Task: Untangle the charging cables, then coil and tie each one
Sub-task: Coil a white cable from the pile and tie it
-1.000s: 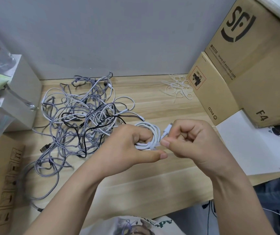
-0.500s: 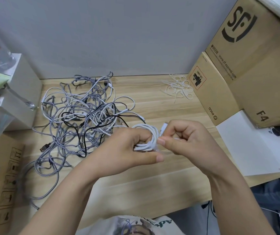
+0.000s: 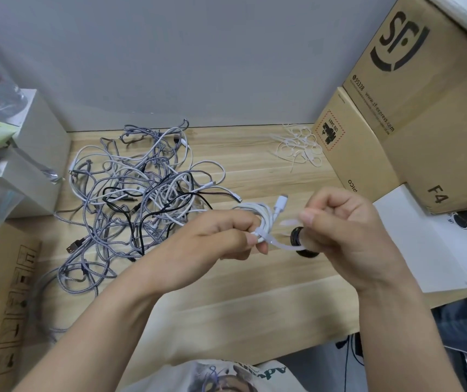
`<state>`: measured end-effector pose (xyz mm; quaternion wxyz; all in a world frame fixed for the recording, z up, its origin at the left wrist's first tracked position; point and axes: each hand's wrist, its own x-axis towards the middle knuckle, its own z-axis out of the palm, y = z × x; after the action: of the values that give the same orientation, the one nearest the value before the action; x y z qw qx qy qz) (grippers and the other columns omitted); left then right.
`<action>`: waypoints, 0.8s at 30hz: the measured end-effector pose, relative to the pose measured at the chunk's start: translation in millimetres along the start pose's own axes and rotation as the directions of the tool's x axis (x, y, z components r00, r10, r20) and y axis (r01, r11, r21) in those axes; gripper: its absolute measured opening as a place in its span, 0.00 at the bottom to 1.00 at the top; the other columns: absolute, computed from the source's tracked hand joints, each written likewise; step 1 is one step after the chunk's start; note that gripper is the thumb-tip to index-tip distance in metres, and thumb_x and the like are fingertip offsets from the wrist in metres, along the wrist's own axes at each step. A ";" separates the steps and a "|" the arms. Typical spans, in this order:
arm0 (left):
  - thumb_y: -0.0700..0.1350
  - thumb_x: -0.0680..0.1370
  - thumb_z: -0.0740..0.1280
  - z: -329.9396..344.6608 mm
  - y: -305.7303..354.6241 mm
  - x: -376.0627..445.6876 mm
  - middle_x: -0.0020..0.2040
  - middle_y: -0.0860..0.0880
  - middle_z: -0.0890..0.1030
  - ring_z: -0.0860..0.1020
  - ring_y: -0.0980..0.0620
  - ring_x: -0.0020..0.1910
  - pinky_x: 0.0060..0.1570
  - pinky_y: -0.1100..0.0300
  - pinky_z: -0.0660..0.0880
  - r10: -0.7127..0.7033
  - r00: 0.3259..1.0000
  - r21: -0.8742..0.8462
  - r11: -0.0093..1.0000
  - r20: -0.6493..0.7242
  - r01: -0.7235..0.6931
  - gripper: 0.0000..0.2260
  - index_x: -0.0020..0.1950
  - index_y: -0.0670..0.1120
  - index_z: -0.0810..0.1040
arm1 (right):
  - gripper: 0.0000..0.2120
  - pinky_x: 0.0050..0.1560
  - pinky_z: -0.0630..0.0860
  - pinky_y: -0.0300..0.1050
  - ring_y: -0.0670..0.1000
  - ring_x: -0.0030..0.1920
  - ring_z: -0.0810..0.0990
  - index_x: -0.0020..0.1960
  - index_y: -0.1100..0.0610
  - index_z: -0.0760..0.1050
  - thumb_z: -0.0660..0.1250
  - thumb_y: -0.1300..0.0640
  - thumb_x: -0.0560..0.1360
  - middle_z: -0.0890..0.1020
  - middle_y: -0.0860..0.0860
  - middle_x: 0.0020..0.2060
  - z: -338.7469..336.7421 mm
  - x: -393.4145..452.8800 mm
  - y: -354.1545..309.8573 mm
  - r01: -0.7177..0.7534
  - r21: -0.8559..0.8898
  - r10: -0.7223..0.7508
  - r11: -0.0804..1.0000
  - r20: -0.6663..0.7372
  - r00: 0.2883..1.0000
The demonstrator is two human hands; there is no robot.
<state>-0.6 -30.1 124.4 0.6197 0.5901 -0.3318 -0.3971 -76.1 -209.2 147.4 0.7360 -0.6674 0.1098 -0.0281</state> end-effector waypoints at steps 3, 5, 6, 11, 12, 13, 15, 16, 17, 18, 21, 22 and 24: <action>0.41 0.72 0.60 -0.7 0.0 -0.7 0.28 0.58 0.69 0.66 0.62 0.29 0.33 0.75 0.64 0.007 1.000 0.014 1.000 -0.010 -0.007 0.07 0.40 0.42 0.77 | 0.08 0.25 0.57 0.34 0.44 0.20 0.59 0.24 0.51 0.73 0.71 0.54 0.58 0.64 0.43 0.18 0.6 0.7 -2.2 0.025 -0.014 -0.025 1.000 -0.012 1.000; 0.46 0.71 0.63 -0.5 0.3 -0.9 0.28 0.59 0.69 0.67 0.62 0.29 0.34 0.75 0.65 0.022 1.000 0.038 0.999 -0.003 -0.022 0.08 0.40 0.44 0.78 | 0.08 0.24 0.60 0.33 0.45 0.21 0.59 0.25 0.52 0.73 0.71 0.53 0.58 0.64 0.43 0.19 2.5 0.1 -1.2 0.022 -0.061 -0.022 0.998 0.009 1.000; 0.49 0.70 0.62 -0.6 0.3 -1.2 0.29 0.59 0.69 0.67 0.62 0.30 0.35 0.74 0.65 0.028 1.000 0.056 0.998 -0.007 -0.027 0.10 0.40 0.45 0.78 | 0.08 0.24 0.60 0.34 0.45 0.21 0.59 0.25 0.52 0.74 0.71 0.53 0.58 0.64 0.43 0.19 3.2 0.0 -1.0 0.022 -0.077 -0.020 0.997 0.022 1.000; 0.54 0.70 0.59 -2.6 -0.3 -1.0 0.30 0.55 0.66 0.65 0.57 0.32 0.35 0.64 0.62 0.012 1.000 0.162 0.987 -0.023 -0.008 0.13 0.41 0.48 0.79 | 0.09 0.26 0.59 0.36 0.47 0.23 0.58 0.25 0.51 0.74 0.72 0.51 0.59 0.63 0.45 0.20 2.8 -0.3 -1.0 0.032 -0.161 -0.024 0.986 0.052 0.998; 0.54 0.71 0.59 -2.9 0.3 -1.5 0.30 0.55 0.66 0.64 0.56 0.32 0.34 0.64 0.62 0.022 1.000 0.185 0.983 -0.010 -0.020 0.13 0.42 0.48 0.79 | 0.09 0.26 0.59 0.36 0.48 0.23 0.58 0.25 0.51 0.74 0.72 0.51 0.59 0.62 0.46 0.20 2.7 0.0 -0.9 0.036 -0.179 -0.027 0.983 0.050 0.998; 0.54 0.73 0.58 -3.3 0.6 -1.9 0.30 0.55 0.66 0.64 0.56 0.31 0.34 0.63 0.62 0.036 0.999 0.212 0.977 0.001 -0.036 0.13 0.43 0.48 0.79 | 0.09 0.26 0.59 0.36 0.48 0.23 0.57 0.25 0.51 0.74 0.72 0.51 0.59 0.62 0.47 0.20 2.6 0.0 -1.1 0.040 -0.195 -0.031 0.980 0.049 0.998; 0.53 0.74 0.57 -4.1 0.7 -2.3 0.30 0.55 0.66 0.65 0.55 0.31 0.33 0.63 0.62 0.061 0.998 0.273 0.960 0.024 -0.065 0.13 0.43 0.50 0.79 | 0.09 0.26 0.59 0.36 0.47 0.23 0.58 0.26 0.51 0.74 0.72 0.50 0.59 0.62 0.48 0.21 1.7 -0.2 -2.2 0.044 -0.228 -0.033 0.973 0.051 0.998; 0.52 0.75 0.56 -4.4 0.3 -2.4 0.29 0.55 0.67 0.65 0.55 0.30 0.33 0.63 0.62 0.066 0.997 0.299 0.952 0.036 -0.074 0.13 0.44 0.51 0.79 | 0.09 0.26 0.59 0.36 0.46 0.23 0.58 0.26 0.51 0.74 0.72 0.50 0.59 0.62 0.48 0.21 1.3 -0.6 -3.0 0.045 -0.249 -0.033 0.968 0.054 0.998; 0.52 0.75 0.56 -4.6 -0.1 -2.2 0.29 0.55 0.67 0.65 0.55 0.30 0.33 0.63 0.62 0.069 0.997 0.314 0.946 0.045 -0.080 0.13 0.44 0.52 0.78 | 0.09 0.26 0.59 0.37 0.46 0.23 0.58 0.26 0.51 0.74 0.72 0.49 0.59 0.62 0.46 0.20 1.1 -0.7 -3.9 0.046 -0.266 -0.031 0.963 0.059 0.998; 0.52 0.76 0.55 -4.8 -0.6 -2.1 0.30 0.55 0.67 0.65 0.55 0.31 0.33 0.63 0.63 0.072 0.996 0.317 0.945 0.051 -0.084 0.13 0.44 0.51 0.78 | 0.09 0.27 0.58 0.37 0.45 0.23 0.58 0.26 0.50 0.74 0.72 0.49 0.58 0.63 0.45 0.20 1.1 -0.9 -4.7 0.048 -0.279 -0.031 0.959 0.065 0.997; 0.52 0.77 0.56 -6.1 -0.9 -1.9 0.31 0.54 0.67 0.65 0.54 0.31 0.34 0.64 0.64 0.077 0.995 0.296 0.951 0.064 -0.093 0.15 0.46 0.47 0.79 | 0.08 0.27 0.58 0.37 0.45 0.24 0.58 0.26 0.50 0.74 0.71 0.49 0.59 0.63 0.43 0.20 1.1 -0.4 -7.2 0.060 -0.307 -0.036 0.950 0.084 0.996; 0.51 0.77 0.56 -6.9 -0.8 -2.0 0.31 0.53 0.66 0.65 0.53 0.32 0.34 0.64 0.64 0.076 0.995 0.289 0.953 0.070 -0.094 0.15 0.47 0.45 0.79 | 0.08 0.27 0.58 0.37 0.45 0.24 0.59 0.26 0.50 0.75 0.71 0.49 0.59 0.63 0.42 0.20 1.3 0.1 -7.9 0.061 -0.311 -0.032 0.948 0.096 0.995; 0.51 0.78 0.56 -8.4 0.5 -3.3 0.31 0.52 0.66 0.64 0.53 0.32 0.34 0.65 0.63 0.080 0.992 0.280 0.954 0.095 -0.103 0.16 0.48 0.44 0.79 | 0.08 0.27 0.58 0.39 0.45 0.24 0.59 0.26 0.49 0.75 0.71 0.49 0.59 0.64 0.43 0.20 1.9 0.7 -9.1 0.049 -0.300 -0.010 0.953 0.132 0.991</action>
<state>5.3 -23.4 124.4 0.5319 0.6403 -0.4376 -0.3400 -74.1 -208.4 156.5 0.6301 -0.7743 0.0552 0.0211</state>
